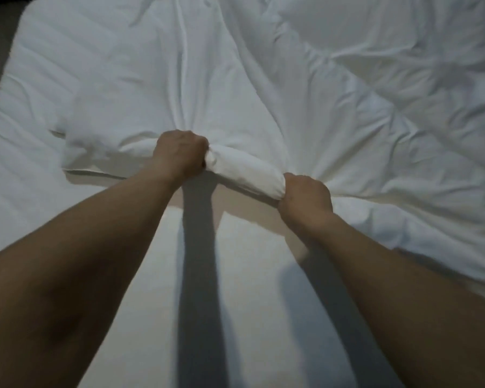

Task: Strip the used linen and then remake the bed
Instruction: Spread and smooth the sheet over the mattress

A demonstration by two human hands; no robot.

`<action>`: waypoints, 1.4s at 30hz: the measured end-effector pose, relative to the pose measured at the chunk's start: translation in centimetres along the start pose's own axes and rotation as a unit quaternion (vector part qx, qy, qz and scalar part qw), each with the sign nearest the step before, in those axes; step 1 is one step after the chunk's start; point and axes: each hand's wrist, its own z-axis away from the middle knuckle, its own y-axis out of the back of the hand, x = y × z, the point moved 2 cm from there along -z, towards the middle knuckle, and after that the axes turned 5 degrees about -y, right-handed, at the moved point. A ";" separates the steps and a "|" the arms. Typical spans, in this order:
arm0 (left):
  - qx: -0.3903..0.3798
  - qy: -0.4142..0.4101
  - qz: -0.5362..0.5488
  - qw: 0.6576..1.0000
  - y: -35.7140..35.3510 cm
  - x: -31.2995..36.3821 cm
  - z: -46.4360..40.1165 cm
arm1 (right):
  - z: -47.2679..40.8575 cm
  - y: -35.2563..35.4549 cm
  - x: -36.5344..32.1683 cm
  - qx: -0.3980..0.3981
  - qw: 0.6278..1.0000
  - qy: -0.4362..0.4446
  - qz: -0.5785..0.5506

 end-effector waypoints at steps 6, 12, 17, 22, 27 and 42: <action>-0.105 -0.065 0.021 0.992 4.6 3.6 15.0 | 12.4 0.6 -0.1 -0.070 0.998 0.001 -0.005; -0.227 -0.097 0.114 0.962 -0.9 10.6 27.9 | 22.7 -1.5 1.2 -0.157 0.971 -0.001 0.178; -0.158 -0.269 0.160 0.937 -4.8 3.2 28.0 | 24.3 -5.4 -6.6 -0.208 0.977 0.030 0.037; -0.018 -0.189 0.112 0.976 -8.3 -12.3 25.0 | 23.3 -12.3 -18.5 -0.135 0.991 0.006 -0.016; -0.040 -0.106 0.188 0.976 -11.7 -20.4 23.2 | 22.6 -14.1 -23.7 -0.079 0.990 -0.113 -0.040; -0.186 0.089 0.605 0.769 -11.0 -19.2 25.9 | 25.0 -12.4 -33.4 0.164 0.950 -0.260 -0.054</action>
